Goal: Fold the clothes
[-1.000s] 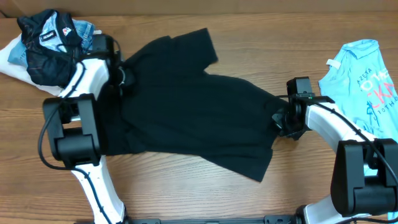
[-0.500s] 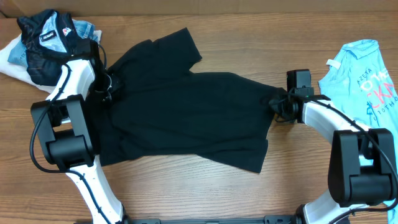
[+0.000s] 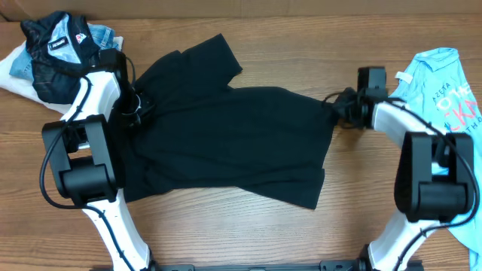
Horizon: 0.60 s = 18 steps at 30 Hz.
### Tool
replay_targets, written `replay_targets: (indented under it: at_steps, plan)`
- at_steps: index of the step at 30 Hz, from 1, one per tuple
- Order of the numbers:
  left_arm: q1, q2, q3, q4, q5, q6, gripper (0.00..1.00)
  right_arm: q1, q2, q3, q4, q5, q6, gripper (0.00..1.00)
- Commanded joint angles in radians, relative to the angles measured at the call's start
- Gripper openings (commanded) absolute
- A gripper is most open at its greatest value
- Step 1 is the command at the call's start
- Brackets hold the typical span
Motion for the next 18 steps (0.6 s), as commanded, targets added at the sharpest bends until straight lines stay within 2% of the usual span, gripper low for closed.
replay_targets:
  at_steps: [1, 7, 12, 15, 18]
  plan:
    - [-0.050, 0.071, -0.063, 0.003, 0.021, -0.025, 0.04, -0.008, 0.074, 0.099, -0.063, 0.031, -0.058, 0.04]
    - [-0.065, 0.071, -0.063, 0.025, 0.021, -0.040, 0.04, -0.008, 0.075, 0.274, -0.253, 0.092, -0.061, 0.04]
    - [-0.065, 0.071, -0.063, 0.029, 0.019, -0.039, 0.04, 0.005, 0.053, 0.506, -0.574, 0.082, -0.061, 0.04]
    - [-0.065, 0.071, -0.063, 0.035, 0.020, -0.037, 0.04, 0.025, 0.047, 0.576, -0.704, -0.011, -0.109, 0.04]
    - [-0.065, 0.071, -0.063, 0.043, 0.020, -0.038, 0.04, 0.051, 0.049, 0.561, -0.745, -0.126, -0.187, 0.04]
